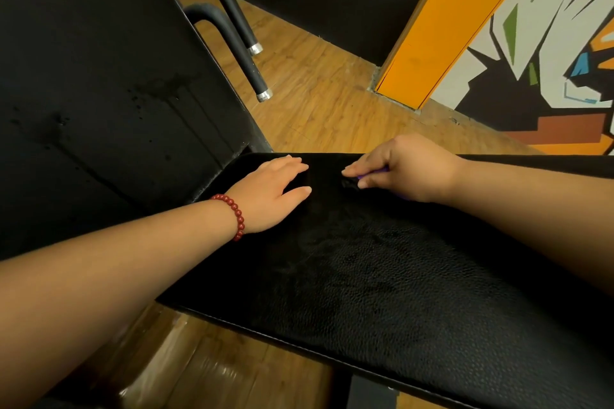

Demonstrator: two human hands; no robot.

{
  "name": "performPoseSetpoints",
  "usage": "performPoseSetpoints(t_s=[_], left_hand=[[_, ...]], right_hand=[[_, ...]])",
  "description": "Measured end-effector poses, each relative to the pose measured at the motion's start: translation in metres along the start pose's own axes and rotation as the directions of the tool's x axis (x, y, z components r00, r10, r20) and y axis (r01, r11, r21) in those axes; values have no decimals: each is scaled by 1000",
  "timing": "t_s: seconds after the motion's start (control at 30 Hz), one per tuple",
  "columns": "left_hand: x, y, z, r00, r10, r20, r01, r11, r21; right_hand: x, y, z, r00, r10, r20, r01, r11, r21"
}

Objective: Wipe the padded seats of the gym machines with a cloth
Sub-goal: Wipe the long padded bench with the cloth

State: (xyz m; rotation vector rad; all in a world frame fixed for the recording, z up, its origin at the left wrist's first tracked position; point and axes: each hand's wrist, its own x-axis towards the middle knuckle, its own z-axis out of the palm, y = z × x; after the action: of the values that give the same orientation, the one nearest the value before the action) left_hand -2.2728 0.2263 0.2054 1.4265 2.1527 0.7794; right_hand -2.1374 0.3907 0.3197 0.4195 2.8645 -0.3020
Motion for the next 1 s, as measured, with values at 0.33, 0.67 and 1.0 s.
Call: performPoseSetpoints(t_s=[0.33,0.67,1.0], left_hand=[[4,33,16,1000,21,9,-21,998,-62],[3,32,17,1000,25,8,-24,998,-60],[2,32,18,1000,28,0,-28,998,-53]], right_hand=[[-15,3,0,999,-29,21,28,998,52],[0,19,-16,991,114,-74,-120,989,-87],[-22,22,-20,991,92,-93,-97,994,-57]])
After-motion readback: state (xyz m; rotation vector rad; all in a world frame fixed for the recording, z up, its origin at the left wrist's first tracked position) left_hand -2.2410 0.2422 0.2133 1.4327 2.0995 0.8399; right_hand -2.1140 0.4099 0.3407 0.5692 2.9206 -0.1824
